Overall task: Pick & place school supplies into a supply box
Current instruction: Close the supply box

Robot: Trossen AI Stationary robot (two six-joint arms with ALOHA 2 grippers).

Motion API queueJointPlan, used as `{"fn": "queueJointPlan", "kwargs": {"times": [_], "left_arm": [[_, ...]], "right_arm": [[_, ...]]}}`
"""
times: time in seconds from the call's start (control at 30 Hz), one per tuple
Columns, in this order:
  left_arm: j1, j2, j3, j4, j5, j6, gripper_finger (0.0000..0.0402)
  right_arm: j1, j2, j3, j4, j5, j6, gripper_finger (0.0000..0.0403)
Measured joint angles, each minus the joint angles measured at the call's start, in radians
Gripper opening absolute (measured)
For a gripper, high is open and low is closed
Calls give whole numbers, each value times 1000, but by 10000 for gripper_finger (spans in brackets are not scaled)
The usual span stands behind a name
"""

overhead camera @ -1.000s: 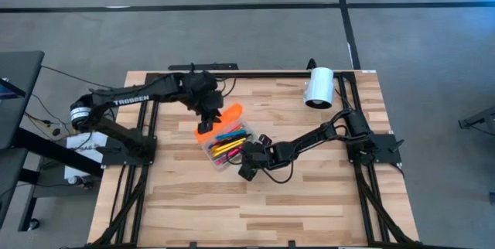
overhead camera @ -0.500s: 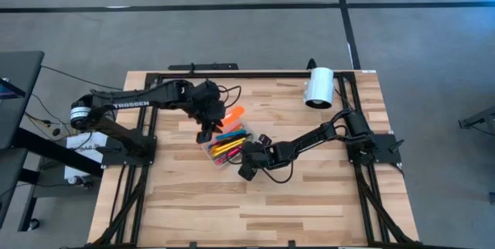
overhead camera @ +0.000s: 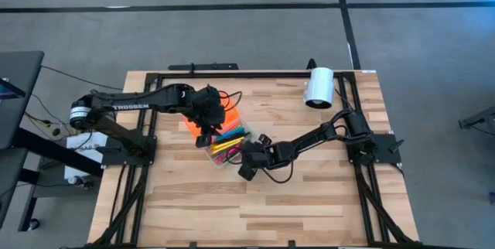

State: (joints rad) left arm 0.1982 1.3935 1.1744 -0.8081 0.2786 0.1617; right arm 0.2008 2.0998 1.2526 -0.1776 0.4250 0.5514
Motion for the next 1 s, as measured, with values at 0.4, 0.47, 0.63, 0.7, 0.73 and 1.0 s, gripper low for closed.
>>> {"fn": "queueJointPlan", "kwargs": {"times": [0.4, 0.47, 0.63, 0.7, 0.73, 1.0], "left_arm": [[261, -16, -66, -132, -311, -1, 109], [310, -16, -99, -88, -317, 20, 109], [427, -16, -150, -42, -363, 73, 109], [470, -16, -158, -39, -365, 96, 109], [490, -16, -164, -38, -366, 111, 109], [578, -15, -279, -12, -354, 445, 109]], "right_arm": [[0, 0, 0, 7, -4, 0, 168], [0, 0, 0, 8, -4, -1, 168], [0, 0, 0, 8, -4, -6, 168], [0, 0, 0, 8, -4, -10, 168], [0, 0, 0, 8, -4, -10, 168], [0, 0, 0, 8, -5, -37, 168]]}}
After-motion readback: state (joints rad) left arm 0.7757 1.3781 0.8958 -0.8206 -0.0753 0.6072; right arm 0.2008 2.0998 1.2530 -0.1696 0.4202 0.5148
